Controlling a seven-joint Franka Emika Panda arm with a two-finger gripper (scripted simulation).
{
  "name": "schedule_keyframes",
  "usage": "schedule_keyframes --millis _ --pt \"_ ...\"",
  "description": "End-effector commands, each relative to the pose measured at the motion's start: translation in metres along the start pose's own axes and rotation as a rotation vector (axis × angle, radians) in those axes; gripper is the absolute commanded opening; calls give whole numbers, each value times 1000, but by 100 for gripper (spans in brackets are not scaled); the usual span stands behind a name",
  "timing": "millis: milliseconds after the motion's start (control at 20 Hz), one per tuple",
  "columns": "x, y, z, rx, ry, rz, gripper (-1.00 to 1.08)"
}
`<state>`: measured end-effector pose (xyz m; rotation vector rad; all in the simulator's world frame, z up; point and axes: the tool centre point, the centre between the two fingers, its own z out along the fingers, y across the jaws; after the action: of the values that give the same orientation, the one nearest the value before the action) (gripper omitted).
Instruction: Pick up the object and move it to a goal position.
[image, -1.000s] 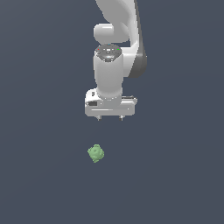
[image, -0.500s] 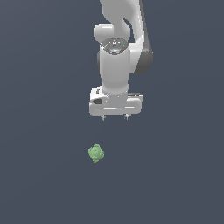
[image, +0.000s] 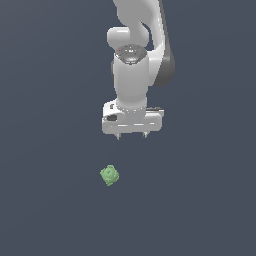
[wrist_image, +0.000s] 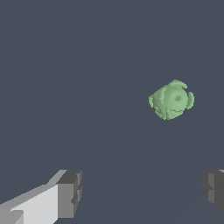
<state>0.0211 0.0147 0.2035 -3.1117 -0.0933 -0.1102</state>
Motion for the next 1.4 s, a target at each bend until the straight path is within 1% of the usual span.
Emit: schedule_keyframes --millis 0,400,900,1350 --pt "4 3 4 -2 -3 -22 100" --pt "25 22 25 -9 -19 -150 100" --pt "57 61 70 -12 -50 -381 100" --pt "71 90 104 -6 -69 -533 100"
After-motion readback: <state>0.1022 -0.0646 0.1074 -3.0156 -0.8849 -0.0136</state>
